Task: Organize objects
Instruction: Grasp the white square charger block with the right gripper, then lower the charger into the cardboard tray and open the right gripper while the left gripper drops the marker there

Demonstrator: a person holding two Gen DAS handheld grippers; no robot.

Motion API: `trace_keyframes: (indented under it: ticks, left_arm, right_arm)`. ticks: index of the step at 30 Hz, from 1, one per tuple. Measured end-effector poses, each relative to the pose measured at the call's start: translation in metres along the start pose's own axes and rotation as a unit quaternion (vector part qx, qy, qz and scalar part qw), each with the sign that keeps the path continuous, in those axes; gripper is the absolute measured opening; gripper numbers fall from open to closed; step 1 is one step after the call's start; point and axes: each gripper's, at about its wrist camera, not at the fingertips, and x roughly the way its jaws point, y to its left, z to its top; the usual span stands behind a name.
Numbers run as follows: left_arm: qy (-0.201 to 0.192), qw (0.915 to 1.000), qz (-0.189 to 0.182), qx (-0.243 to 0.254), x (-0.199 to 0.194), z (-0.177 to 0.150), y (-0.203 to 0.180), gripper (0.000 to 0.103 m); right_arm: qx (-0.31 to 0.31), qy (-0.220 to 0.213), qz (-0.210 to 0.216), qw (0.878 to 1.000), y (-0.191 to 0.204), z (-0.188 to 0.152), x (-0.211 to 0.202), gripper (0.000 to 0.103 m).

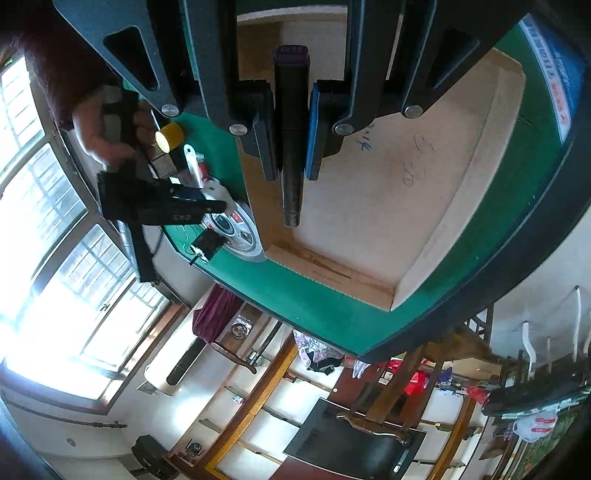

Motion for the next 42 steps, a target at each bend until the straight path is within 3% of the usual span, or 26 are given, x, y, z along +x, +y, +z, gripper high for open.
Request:
trace_keyframes:
  ticks: [10,16,21,27,31,35,40,42]
  left_arm:
    - [0.031,0.999,0.032,0.003,0.046,0.044,0.001,0.012]
    - [0.076,0.9959,0.032,-0.037,0.098,0.063,0.015,0.011]
    - [0.093,0.9932,0.041,-0.057,0.121,0.059,0.023,0.011]
    - [0.115,0.9888,0.021,-0.093,0.136,0.046,0.035,0.011]
    - [0.109,0.9894,0.015,-0.095,0.137,0.042,0.034,0.012]
    - [0.106,0.9886,0.014,-0.106,0.132,0.041,0.038,0.03]
    - [0.084,0.9889,0.017,-0.122,0.116,0.043,0.038,0.039]
    - [0.075,0.9882,0.018,-0.132,0.109,0.041,0.038,0.048]
  right_arm:
    - [0.003,-0.027,0.098,0.995,0.02,0.015,-0.041,0.043]
    - [-0.009,-0.009,0.123,0.992,0.074,0.031,-0.007,0.043]
    - [-0.037,-0.02,0.096,0.994,0.098,0.039,0.003,0.043]
    - [-0.048,-0.001,0.078,0.996,0.11,0.037,0.027,0.043]
    - [-0.066,-0.019,0.057,0.996,0.121,0.041,0.03,0.043]
    - [-0.075,-0.024,0.052,0.996,0.123,0.044,0.032,0.043]
    - [-0.055,-0.025,0.067,0.996,0.115,0.05,0.037,0.043]
    - [-0.046,-0.028,0.083,0.995,0.11,0.052,0.034,0.045]
